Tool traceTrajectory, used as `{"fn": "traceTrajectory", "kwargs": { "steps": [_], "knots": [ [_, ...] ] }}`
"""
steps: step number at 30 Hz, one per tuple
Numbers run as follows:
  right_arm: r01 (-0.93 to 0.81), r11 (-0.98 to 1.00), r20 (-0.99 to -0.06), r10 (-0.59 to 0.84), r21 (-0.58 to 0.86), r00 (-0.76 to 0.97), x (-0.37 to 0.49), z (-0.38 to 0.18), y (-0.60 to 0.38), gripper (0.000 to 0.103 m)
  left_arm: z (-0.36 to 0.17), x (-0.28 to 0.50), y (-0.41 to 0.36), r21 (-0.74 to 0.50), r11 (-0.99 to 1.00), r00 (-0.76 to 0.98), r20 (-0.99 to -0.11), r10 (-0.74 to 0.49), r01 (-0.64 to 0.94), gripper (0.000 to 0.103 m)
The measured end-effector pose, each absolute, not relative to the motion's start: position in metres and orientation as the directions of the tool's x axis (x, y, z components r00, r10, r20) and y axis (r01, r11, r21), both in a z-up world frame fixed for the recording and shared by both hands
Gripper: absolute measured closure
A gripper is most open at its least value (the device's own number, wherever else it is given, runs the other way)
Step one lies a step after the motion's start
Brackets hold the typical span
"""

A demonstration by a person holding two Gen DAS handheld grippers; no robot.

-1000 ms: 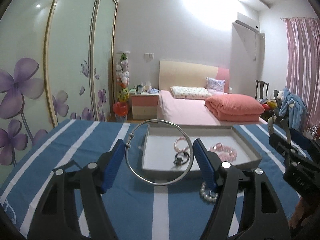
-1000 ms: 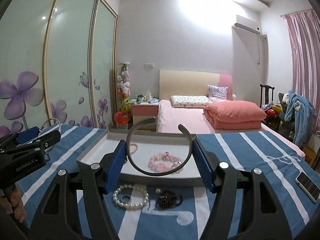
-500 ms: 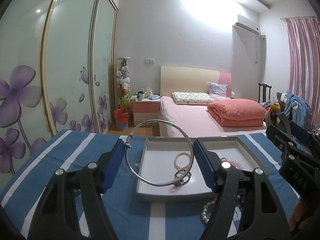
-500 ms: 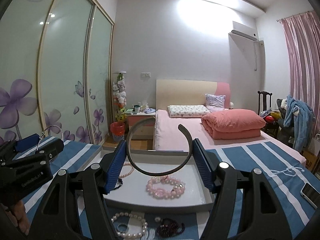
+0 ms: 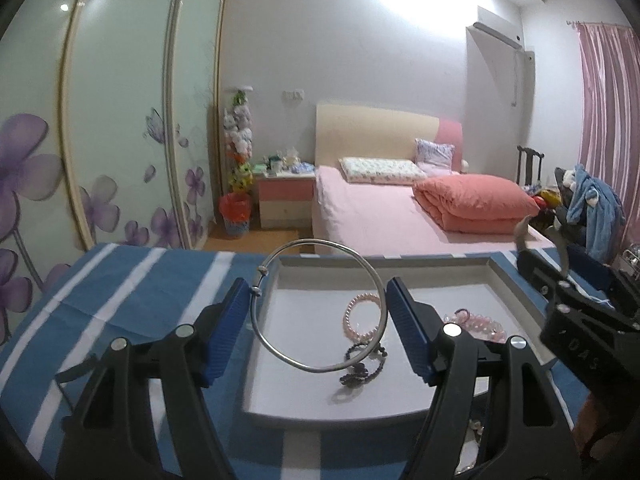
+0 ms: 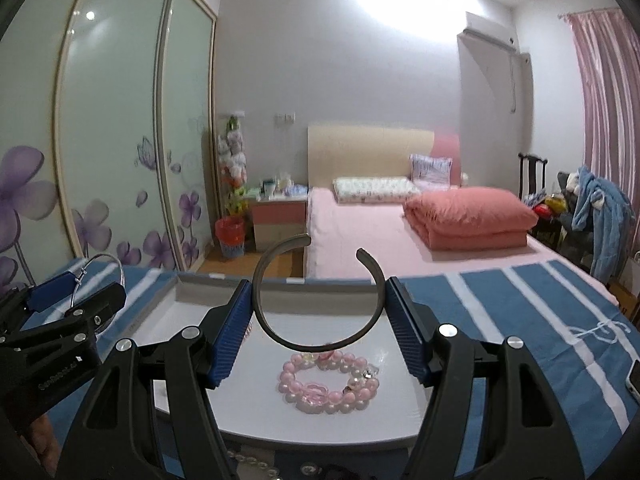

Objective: Organize jewelry
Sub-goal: 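Lift the cuff and bangle and carry both over the gray tray, then open the right tool to drop the cuff while the left tool releases the bangle in the tray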

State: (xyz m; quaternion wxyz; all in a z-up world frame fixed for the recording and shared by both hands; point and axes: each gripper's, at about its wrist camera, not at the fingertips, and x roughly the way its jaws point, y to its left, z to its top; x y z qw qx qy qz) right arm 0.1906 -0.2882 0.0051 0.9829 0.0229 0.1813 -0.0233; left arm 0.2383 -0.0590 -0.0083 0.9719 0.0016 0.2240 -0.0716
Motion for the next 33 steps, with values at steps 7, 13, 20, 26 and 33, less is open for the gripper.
{"fn": "traceTrajectory", "kwargs": {
  "steps": [7,13,20,26,33],
  "knots": [
    [0.028,0.997,-0.481,0.01,0.072,0.877,0.216,-0.013,-0.29,0.036,-0.031,0.262,-0.067,-0.042,0.983,0.838,-0.517,-0.173,0.177,0.034],
    [0.024,0.996,-0.555,0.027,0.084,0.832,0.227,-0.026,-0.289,0.036,-0.046,0.276,-0.07,-0.056,0.98,0.806,-0.561,-0.188,0.19,0.034],
    [0.036,0.994,-0.569,0.029,0.104,0.821,0.229,-0.023,-0.294,0.027,-0.05,0.286,-0.066,-0.082,0.98,0.793,-0.578,-0.195,0.181,0.033],
    [0.073,0.988,-0.552,0.013,0.134,0.834,0.219,-0.014,-0.309,0.028,-0.035,0.277,-0.053,-0.105,0.982,0.814,-0.55,-0.187,0.154,0.033],
    [0.1,0.985,-0.554,-0.005,0.143,0.832,0.2,-0.009,-0.328,0.032,-0.021,0.251,-0.035,-0.109,0.986,0.825,-0.54,-0.168,0.13,0.033]
  ]
}}
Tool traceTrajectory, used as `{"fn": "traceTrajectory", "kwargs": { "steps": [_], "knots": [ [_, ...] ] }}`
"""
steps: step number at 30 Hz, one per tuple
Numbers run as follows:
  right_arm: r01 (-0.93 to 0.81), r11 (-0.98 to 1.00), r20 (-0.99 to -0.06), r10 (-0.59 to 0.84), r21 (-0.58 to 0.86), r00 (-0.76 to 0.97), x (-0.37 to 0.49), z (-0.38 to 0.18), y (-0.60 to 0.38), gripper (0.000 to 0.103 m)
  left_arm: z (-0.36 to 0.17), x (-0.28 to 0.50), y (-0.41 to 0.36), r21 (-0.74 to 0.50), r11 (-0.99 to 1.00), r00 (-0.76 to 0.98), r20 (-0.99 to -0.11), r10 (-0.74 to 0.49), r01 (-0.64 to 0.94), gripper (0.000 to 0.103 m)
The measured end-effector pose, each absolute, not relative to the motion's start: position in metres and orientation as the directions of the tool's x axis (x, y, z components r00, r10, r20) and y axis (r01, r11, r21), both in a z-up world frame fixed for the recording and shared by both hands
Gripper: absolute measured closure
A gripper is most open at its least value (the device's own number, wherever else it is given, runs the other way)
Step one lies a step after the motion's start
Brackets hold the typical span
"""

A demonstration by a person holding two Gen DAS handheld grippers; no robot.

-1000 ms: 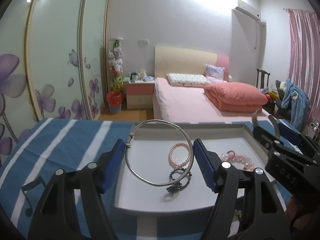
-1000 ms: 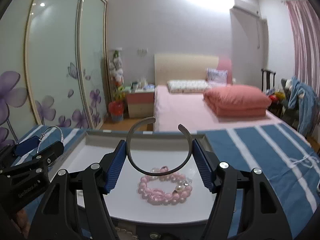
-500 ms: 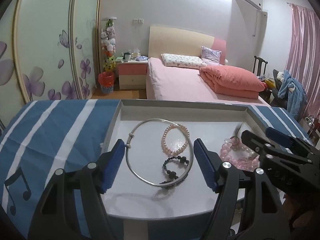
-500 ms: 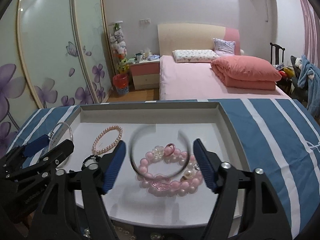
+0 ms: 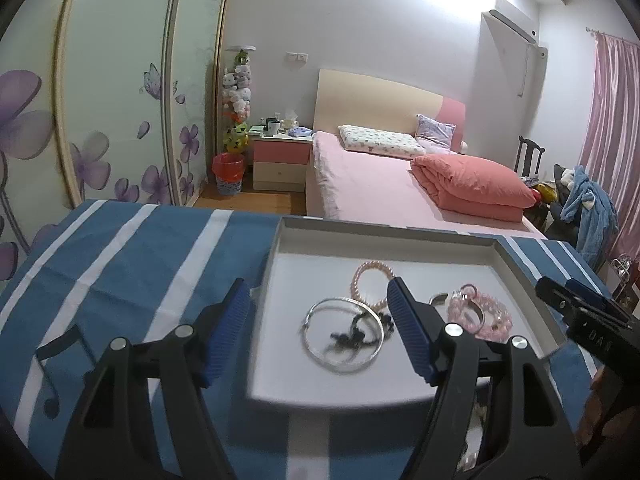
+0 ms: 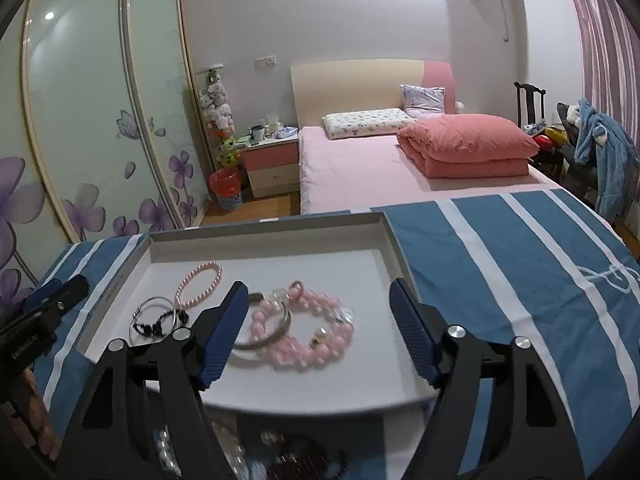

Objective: Organize jewelry
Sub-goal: 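Open the right tool to drop the cuff while the left tool releases the bangle in the tray, then grasp the dark red bead bracelet with the right tool while the left tool grasps the white pearl bracelet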

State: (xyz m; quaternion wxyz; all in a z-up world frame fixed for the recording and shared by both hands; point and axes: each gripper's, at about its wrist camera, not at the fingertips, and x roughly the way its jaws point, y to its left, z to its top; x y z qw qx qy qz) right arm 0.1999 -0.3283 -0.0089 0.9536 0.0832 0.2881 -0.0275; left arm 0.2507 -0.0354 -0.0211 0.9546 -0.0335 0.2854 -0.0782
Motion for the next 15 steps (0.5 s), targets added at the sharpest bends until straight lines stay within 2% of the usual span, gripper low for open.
{"fn": "traceTrajectory", "kwargs": {
  "steps": [5,10,15],
  "knots": [
    [0.098,0.983,-0.591,0.011,0.152,0.806,0.183,-0.015,-0.337,0.038,-0.02,0.226,-0.023,-0.116,0.984,0.811,-0.559,-0.174,0.132,0.033],
    [0.046,0.984,-0.683,0.087,0.174,0.725,0.168,-0.036,-0.337,0.051,-0.026,0.206,-0.012,-0.116,0.984,0.786,-0.592,-0.179,0.136,0.033],
    [-0.019,0.989,-0.739,0.121,0.145,0.662,0.162,-0.054,-0.321,0.051,-0.034,0.195,-0.012,-0.111,0.983,0.764,-0.619,-0.184,0.147,0.034]
  ]
}}
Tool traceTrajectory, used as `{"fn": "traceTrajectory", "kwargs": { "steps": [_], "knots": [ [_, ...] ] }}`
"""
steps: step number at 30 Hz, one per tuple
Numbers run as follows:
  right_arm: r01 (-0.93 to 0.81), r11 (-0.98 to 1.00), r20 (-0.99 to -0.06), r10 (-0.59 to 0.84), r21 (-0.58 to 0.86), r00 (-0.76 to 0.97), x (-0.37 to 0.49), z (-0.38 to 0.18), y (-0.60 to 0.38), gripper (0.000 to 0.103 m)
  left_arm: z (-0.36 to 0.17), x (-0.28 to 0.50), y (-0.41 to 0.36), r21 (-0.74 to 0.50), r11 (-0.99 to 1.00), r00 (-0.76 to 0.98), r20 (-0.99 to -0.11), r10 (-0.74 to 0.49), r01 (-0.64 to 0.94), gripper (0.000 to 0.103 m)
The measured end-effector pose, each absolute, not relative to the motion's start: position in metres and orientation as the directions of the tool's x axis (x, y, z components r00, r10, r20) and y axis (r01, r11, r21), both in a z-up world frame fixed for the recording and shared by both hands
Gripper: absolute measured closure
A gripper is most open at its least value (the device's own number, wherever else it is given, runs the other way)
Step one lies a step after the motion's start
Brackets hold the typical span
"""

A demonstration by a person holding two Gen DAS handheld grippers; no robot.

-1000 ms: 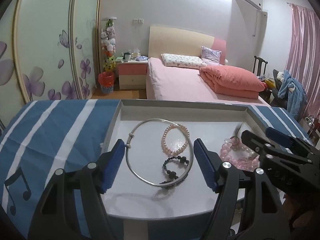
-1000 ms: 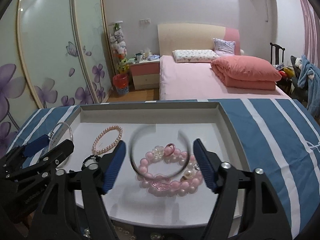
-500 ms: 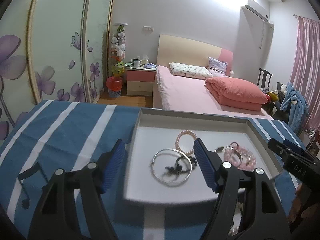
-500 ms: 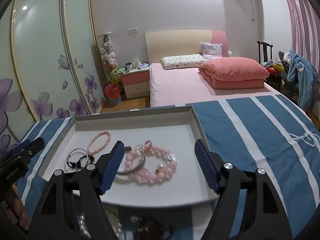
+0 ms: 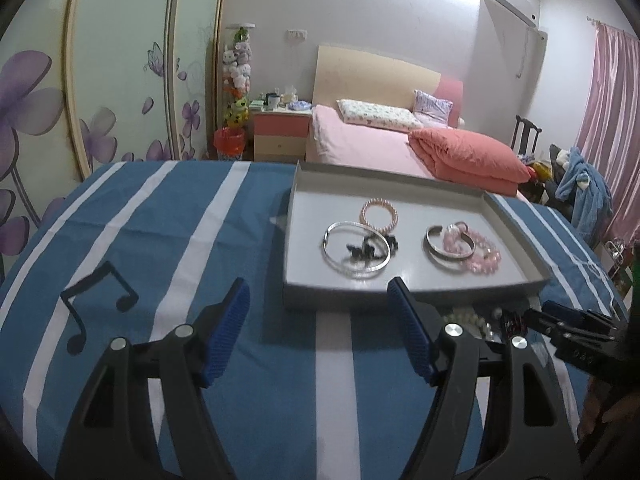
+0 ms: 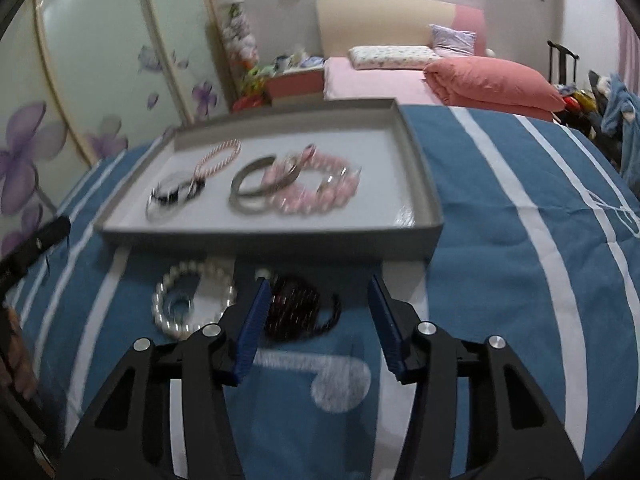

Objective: Organize jewelry
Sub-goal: 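Grasp the dark red bead bracelet with the right tool while the left tool grasps the white pearl bracelet, then lift the red bead and pearl bracelets and carry both toward the gray tray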

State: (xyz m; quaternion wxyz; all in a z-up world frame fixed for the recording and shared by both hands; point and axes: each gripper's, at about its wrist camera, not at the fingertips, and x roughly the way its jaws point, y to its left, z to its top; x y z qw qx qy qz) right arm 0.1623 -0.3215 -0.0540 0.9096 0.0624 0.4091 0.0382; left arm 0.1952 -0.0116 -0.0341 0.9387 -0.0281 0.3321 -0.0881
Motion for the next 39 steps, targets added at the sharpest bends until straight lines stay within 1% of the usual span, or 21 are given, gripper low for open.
{"fn": "traceTrajectory", "kwargs": {
  "steps": [8,11,12,14,15,16,18,22,25,27,30,32,34,36,39],
  "knots": [
    [-0.06,0.992,-0.759,0.123,0.11,0.639,0.164,-0.061,-0.305,0.051,-0.038,0.187,-0.023,-0.1,0.977,0.746,-0.632,-0.209,0.189,0.034],
    [-0.055,0.995,-0.783,0.098,0.082,0.614,0.165,-0.07,-0.305,0.051,-0.041,0.188,-0.03,-0.102,0.972,0.731,-0.643,-0.228,0.213,0.039],
    [-0.056,0.995,-0.776,0.097,0.08,0.623,0.164,-0.071,-0.306,0.054,-0.043,0.188,-0.033,-0.104,0.97,0.724,-0.648,-0.235,0.222,0.042],
    [-0.071,0.994,-0.774,0.105,0.078,0.624,0.163,-0.071,-0.305,0.068,-0.046,0.189,-0.04,-0.111,0.964,0.708,-0.66,-0.253,0.24,0.045],
    [-0.086,0.993,-0.774,0.117,0.081,0.622,0.161,-0.071,-0.303,0.083,-0.047,0.19,-0.044,-0.114,0.961,0.699,-0.666,-0.261,0.25,0.047],
    [-0.094,0.992,-0.774,0.12,0.079,0.622,0.16,-0.07,-0.301,0.09,-0.049,0.191,-0.048,-0.119,0.958,0.689,-0.673,-0.27,0.26,0.048],
    [-0.091,0.995,-0.777,0.084,0.035,0.624,0.156,-0.071,-0.298,0.09,-0.053,0.193,-0.055,-0.129,0.951,0.669,-0.685,-0.29,0.28,0.051],
    [-0.068,0.995,-0.778,0.096,0.069,0.62,0.149,-0.071,-0.306,0.091,-0.062,0.197,-0.073,-0.143,0.935,0.625,-0.711,-0.324,0.323,0.054],
    [-0.058,0.996,-0.777,0.091,0.07,0.623,0.145,-0.071,-0.309,0.091,-0.069,0.203,-0.084,-0.144,0.928,0.597,-0.729,-0.334,0.343,0.059],
    [-0.058,0.996,-0.773,0.09,0.069,0.627,0.143,-0.071,-0.31,0.091,-0.075,0.209,-0.092,-0.145,0.925,0.574,-0.748,-0.334,0.35,0.067],
    [-0.058,0.995,-0.773,0.096,0.076,0.627,0.143,-0.071,-0.311,0.091,-0.083,0.216,-0.104,-0.131,0.923,0.547,-0.771,-0.324,0.362,0.075],
    [-0.058,0.995,-0.773,0.098,0.079,0.626,0.143,-0.071,-0.31,0.091,-0.088,0.219,-0.111,-0.115,0.922,0.535,-0.785,-0.313,0.371,0.076],
    [-0.058,0.995,-0.773,0.1,0.082,0.626,0.144,-0.071,-0.31,0.091,-0.091,0.219,-0.117,-0.077,0.923,0.544,-0.788,-0.288,0.378,0.081],
    [-0.058,0.995,-0.773,0.103,0.086,0.626,0.144,-0.071,-0.31,0.091,-0.092,0.218,-0.12,-0.039,0.923,0.554,-0.79,-0.263,0.383,0.091],
    [-0.058,0.994,-0.774,0.105,0.088,0.625,0.144,-0.07,-0.311,0.091,-0.092,0.214,-0.116,0.0,0.922,0.566,-0.79,-0.237,0.386,0.092]
  ]
}}
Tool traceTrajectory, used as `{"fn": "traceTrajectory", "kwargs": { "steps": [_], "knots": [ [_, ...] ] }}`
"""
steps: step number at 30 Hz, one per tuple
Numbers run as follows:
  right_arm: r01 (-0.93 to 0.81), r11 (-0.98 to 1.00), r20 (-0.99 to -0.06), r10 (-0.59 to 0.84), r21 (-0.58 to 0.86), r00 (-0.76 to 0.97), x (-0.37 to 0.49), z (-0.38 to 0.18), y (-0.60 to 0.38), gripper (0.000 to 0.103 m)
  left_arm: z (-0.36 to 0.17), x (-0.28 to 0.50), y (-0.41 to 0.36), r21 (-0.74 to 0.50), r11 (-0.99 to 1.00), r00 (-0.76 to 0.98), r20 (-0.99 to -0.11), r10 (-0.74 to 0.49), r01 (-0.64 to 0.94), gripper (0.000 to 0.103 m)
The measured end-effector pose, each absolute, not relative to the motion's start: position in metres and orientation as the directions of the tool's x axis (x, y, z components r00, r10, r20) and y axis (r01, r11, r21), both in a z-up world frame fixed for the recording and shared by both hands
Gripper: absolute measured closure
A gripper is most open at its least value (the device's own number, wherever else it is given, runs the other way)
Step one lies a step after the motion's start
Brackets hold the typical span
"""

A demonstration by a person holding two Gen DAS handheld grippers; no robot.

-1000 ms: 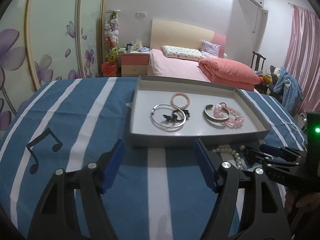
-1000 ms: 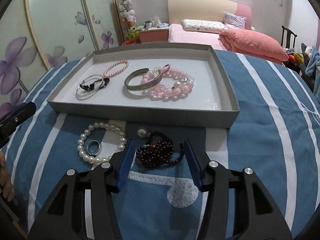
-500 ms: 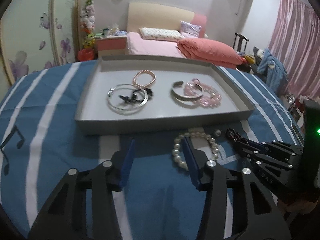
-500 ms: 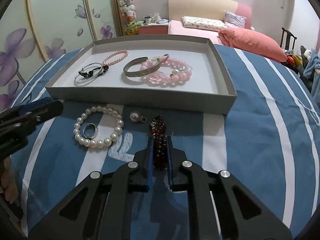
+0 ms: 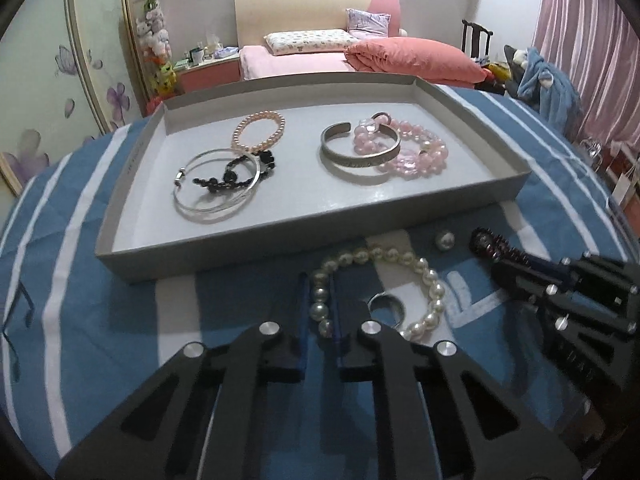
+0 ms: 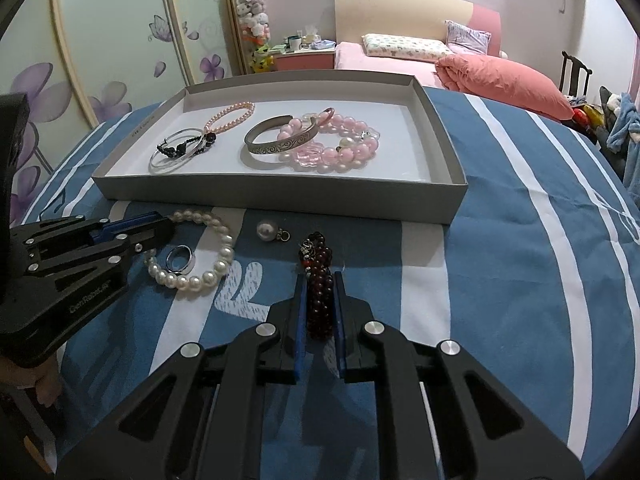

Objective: Organize jewelry
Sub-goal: 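Lift the red bead and pearl bracelets and carry both toward the gray tray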

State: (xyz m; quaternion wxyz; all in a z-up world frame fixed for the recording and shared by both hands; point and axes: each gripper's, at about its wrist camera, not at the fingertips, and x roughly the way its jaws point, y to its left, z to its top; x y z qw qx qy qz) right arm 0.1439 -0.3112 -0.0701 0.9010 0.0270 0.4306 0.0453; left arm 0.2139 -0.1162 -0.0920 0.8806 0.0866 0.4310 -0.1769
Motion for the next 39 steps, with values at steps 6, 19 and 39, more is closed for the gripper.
{"fn": "traceTrajectory", "kwargs": {
  "steps": [6,19,39],
  "knots": [
    [-0.058,0.995,-0.774,0.103,0.086,0.625,0.144,-0.07,-0.312,0.091,-0.09,0.204,-0.083,0.064,0.937,0.599,-0.784,-0.166,0.344,0.092],
    [-0.058,0.994,-0.774,0.105,0.087,0.625,0.144,-0.07,-0.312,0.09,-0.089,0.198,-0.061,0.064,0.947,0.604,-0.783,-0.149,0.316,0.087],
    [-0.021,0.986,-0.73,0.136,0.164,0.67,0.144,-0.056,-0.323,0.093,-0.075,0.193,-0.049,-0.048,0.948,0.608,-0.757,-0.24,0.313,0.093]
  ]
}}
